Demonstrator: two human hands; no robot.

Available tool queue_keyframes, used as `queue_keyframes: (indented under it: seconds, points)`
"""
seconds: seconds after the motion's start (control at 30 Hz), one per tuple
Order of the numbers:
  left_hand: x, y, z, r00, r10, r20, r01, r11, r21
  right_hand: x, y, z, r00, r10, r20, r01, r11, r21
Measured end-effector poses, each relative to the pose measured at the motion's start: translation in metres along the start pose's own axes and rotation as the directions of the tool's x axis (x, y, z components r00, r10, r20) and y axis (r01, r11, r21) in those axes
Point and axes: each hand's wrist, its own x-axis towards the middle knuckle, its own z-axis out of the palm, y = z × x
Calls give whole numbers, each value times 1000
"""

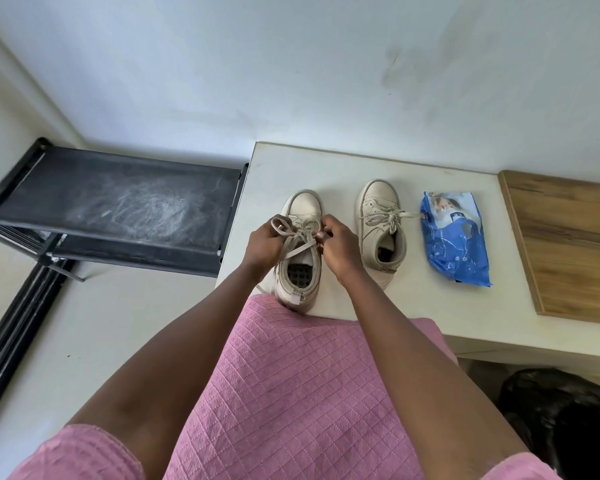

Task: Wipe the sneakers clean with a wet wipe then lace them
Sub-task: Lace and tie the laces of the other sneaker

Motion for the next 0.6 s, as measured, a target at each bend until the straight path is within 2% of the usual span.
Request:
queue_keyframes:
  seconds: [0.17, 0.27, 0.37, 0.5, 0.6]
  points:
    - [-2, 2, -1, 995, -96, 26, 99, 956, -277, 4, 5, 12, 989, 143, -30, -132, 965, 225]
    - [0, 4, -1, 998, -63, 3, 63, 988, -140, 7, 4, 11, 984, 174, -22, -161, 946, 279]
    - [7, 10, -1, 999, -16, -42, 14, 999, -29, 9, -3, 7, 993, 113, -34, -103, 969, 227]
    - [20, 16, -7, 998, -34, -43, 38, 997, 74, 5, -14, 5, 993, 71, -99, -46, 970, 240]
    - [15, 14, -15, 996, 35, -87, -17, 981, 195, -11, -14, 5, 980, -145, -137, 166, 974, 156]
